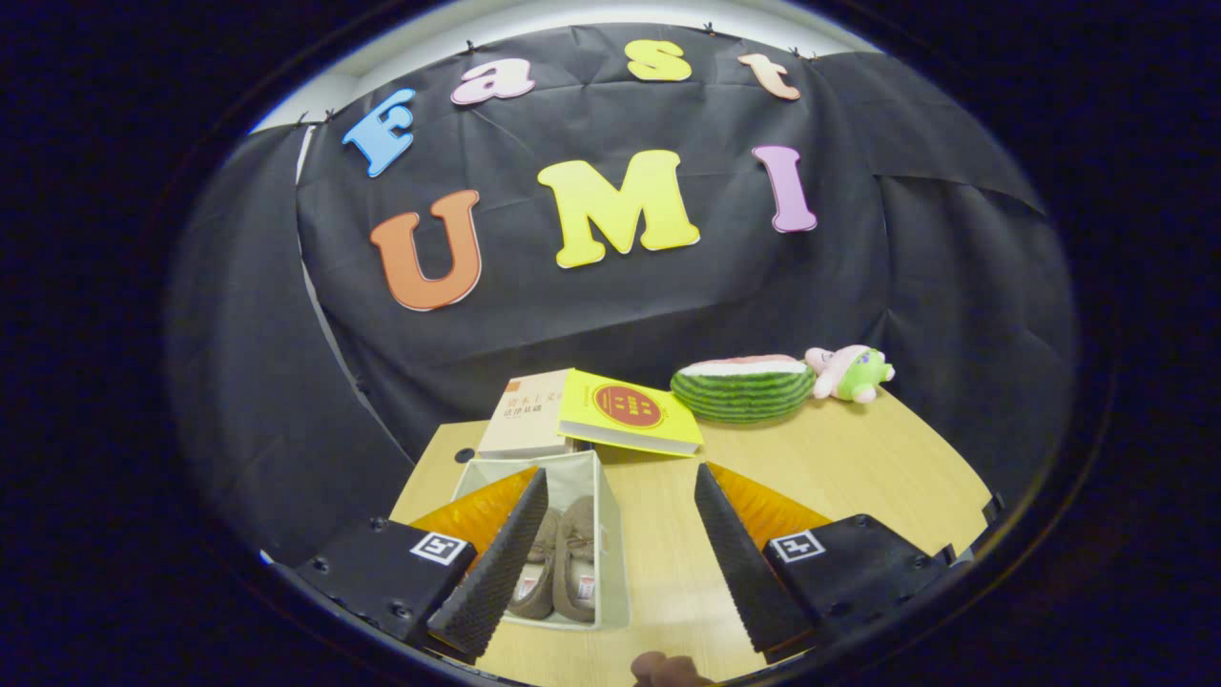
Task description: Open the storage box then place both shoes into the box .Put the left shoe in first, then the right shoe, with the right side of both shoes facing outward in a uniform manner.
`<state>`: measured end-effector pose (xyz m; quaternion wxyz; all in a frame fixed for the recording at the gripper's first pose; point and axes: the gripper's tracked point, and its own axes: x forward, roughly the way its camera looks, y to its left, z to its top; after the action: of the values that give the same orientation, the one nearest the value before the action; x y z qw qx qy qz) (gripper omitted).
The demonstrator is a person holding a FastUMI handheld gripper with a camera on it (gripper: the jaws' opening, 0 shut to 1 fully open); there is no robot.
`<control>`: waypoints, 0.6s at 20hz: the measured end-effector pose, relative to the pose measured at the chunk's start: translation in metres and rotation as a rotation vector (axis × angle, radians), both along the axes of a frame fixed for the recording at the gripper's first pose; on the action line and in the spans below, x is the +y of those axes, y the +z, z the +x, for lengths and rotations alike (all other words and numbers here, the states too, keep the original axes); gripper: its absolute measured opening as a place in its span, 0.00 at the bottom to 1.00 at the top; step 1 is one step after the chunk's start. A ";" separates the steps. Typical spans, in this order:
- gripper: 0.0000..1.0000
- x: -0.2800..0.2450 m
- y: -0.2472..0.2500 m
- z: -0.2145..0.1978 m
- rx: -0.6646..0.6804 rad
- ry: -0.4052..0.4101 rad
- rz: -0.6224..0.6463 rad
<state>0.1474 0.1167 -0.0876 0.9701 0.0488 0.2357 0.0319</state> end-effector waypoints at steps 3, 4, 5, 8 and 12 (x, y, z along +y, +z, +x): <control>1.00 -0.013 0.023 -0.014 -0.077 -0.011 -0.059; 1.00 -0.018 0.033 -0.019 -0.118 -0.023 -0.082; 1.00 -0.019 0.040 -0.027 -0.147 -0.026 -0.100; 1.00 -0.018 0.059 -0.045 -0.219 -0.004 -0.121; 1.00 -0.024 0.082 -0.073 -0.317 0.003 -0.168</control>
<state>0.0746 0.0924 -0.0056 0.9957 -0.0383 0.0816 0.0209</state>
